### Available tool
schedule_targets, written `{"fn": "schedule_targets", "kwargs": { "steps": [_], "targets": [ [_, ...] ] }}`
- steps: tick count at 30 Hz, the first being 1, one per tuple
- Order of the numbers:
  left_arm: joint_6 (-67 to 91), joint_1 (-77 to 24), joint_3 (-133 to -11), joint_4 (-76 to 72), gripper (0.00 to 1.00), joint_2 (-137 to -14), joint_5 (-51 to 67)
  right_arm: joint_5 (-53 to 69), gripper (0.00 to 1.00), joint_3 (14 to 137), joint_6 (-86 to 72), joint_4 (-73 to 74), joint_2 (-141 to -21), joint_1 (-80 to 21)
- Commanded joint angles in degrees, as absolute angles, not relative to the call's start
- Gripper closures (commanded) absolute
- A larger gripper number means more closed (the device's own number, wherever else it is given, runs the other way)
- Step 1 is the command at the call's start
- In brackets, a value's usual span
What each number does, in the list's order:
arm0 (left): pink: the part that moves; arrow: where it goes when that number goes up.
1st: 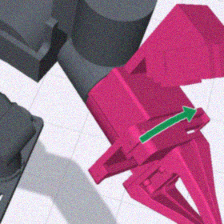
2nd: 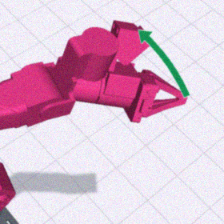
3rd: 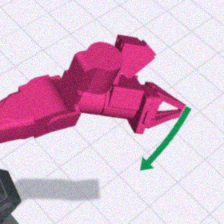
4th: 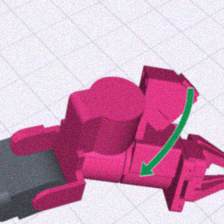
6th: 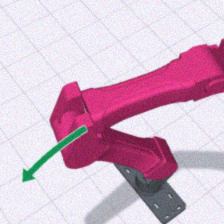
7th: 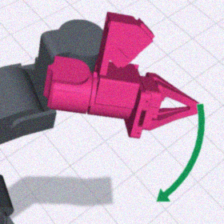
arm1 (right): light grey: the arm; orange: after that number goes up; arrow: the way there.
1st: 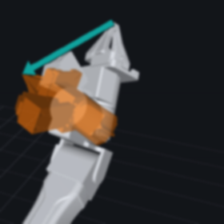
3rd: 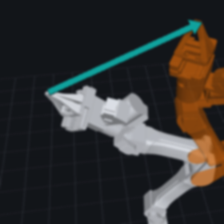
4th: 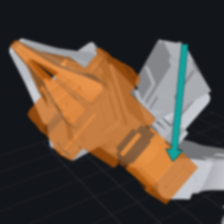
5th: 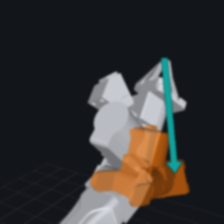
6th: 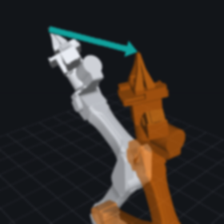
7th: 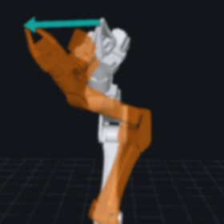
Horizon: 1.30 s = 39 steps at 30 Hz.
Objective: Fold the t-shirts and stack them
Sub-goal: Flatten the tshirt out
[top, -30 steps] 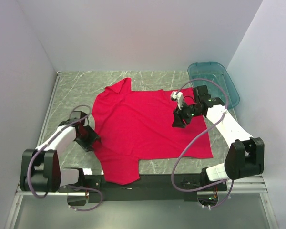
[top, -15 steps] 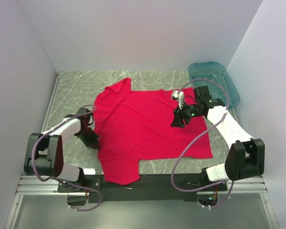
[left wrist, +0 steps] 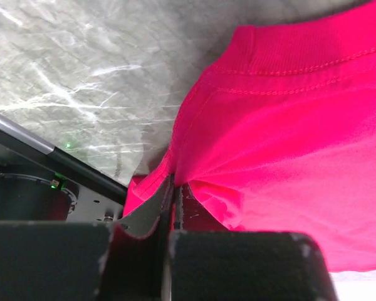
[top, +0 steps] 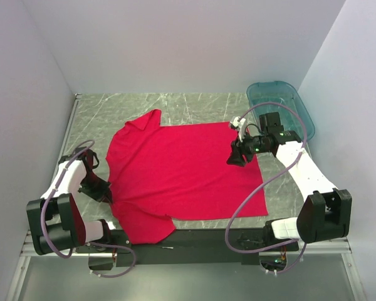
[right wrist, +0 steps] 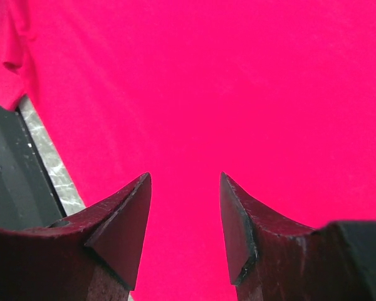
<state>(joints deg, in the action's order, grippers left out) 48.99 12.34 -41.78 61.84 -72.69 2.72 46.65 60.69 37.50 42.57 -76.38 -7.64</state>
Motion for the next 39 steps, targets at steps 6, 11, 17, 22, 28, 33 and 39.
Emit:
{"fn": "schedule_targets", "kwargs": {
  "steps": [6,11,17,22,28,33,39],
  "targets": [
    [40.3,14.1,-52.1,58.8,0.67,-69.4,9.8,45.9,0.45,66.6,36.4,41.5,-81.9,-6.7],
    [39.1,13.1,-52.3,38.3,0.01,-63.7,23.3,47.6,0.45,67.8,35.7,41.7,-84.1,-6.8],
    [48.9,8.7,-51.6,8.2,0.0,-79.8,33.2,46.4,0.44,67.9,35.5,41.7,-84.5,-6.8],
    [53.3,4.6,-60.1,-1.0,0.06,-94.4,31.4,45.0,0.44,67.6,34.1,40.3,-84.5,-6.7],
    [55.4,1.8,-74.5,4.2,0.6,-110.9,27.7,44.3,0.44,66.5,33.0,38.9,-85.1,-6.6],
    [55.9,1.1,-80.7,8.3,0.63,-115.8,22.6,43.7,0.44,65.8,32.9,38.5,-85.5,-6.6],
    [55.6,0.9,-82.8,11.5,0.62,-117.7,20.0,43.6,0.44,66.0,33.0,38.4,-86.4,-6.6]
  ]
}}
